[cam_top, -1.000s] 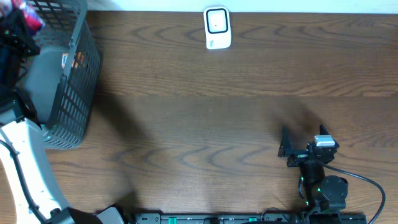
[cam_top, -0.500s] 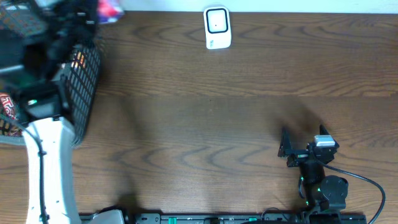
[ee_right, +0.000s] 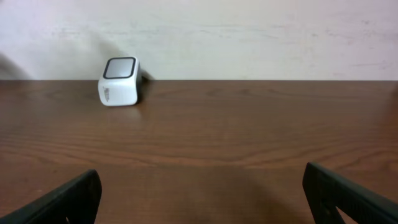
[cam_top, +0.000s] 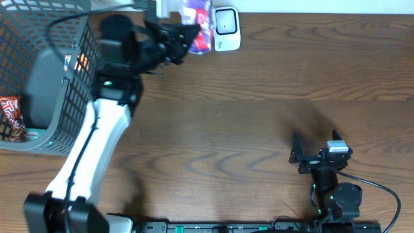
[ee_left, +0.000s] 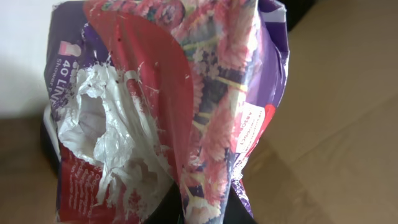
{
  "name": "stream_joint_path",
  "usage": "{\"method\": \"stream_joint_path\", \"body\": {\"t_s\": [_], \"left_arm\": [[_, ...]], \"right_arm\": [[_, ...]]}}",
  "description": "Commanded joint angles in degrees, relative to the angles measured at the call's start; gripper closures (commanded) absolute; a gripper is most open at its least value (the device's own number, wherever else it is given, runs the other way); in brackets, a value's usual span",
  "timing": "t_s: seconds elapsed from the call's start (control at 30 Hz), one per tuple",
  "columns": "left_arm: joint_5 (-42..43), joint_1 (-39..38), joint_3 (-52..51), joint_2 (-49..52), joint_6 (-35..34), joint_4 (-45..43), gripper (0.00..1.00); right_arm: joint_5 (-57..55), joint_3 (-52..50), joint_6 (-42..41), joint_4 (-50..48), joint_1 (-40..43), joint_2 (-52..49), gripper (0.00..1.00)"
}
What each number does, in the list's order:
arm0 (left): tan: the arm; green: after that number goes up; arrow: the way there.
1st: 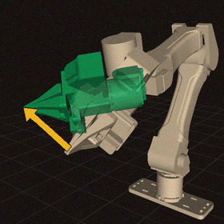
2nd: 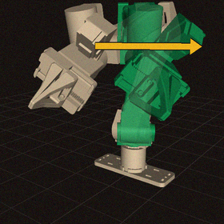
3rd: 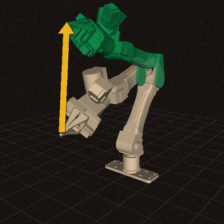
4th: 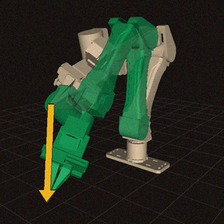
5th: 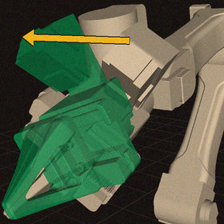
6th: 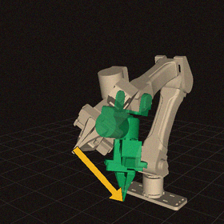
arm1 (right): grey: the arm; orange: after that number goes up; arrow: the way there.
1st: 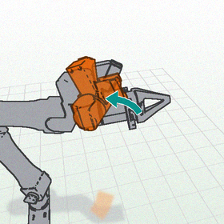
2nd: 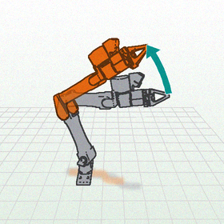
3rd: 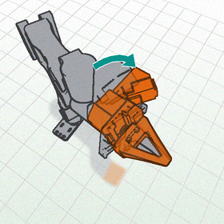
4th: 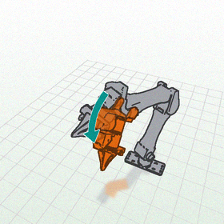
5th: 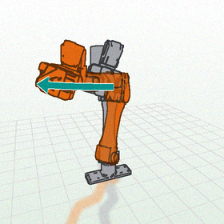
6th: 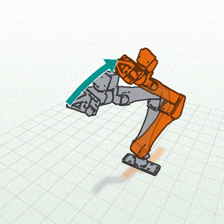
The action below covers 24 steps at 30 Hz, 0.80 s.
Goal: Scan the item barcode
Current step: 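Lift the pink box out and carry it to the white scanner, then lower the pink box onto the table in front of the scanner and release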
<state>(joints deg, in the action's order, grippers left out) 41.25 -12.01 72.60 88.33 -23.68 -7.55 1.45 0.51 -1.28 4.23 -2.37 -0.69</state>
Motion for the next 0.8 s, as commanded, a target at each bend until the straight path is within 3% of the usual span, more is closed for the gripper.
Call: {"method": "stream_joint_path", "body": {"t_s": [0.0,0.4,0.77], "left_arm": [[-10.4,-3.7,0.8,3.0,1.6,2.3,0.93],[-35.9,-17.1,0.8,12.1,1.6,11.6,0.93],[-47.2,-26.3,0.7,15.9,-2.8,15.4,0.92]], "right_arm": [[-0.5,-0.2,-0.8,0.1,0.0,0.3,0.01],[-0.5,-0.2,-0.8,0.1,0.0,0.3,0.01],[-0.5,-0.2,-0.8,0.1,0.0,0.3,0.01]]}}
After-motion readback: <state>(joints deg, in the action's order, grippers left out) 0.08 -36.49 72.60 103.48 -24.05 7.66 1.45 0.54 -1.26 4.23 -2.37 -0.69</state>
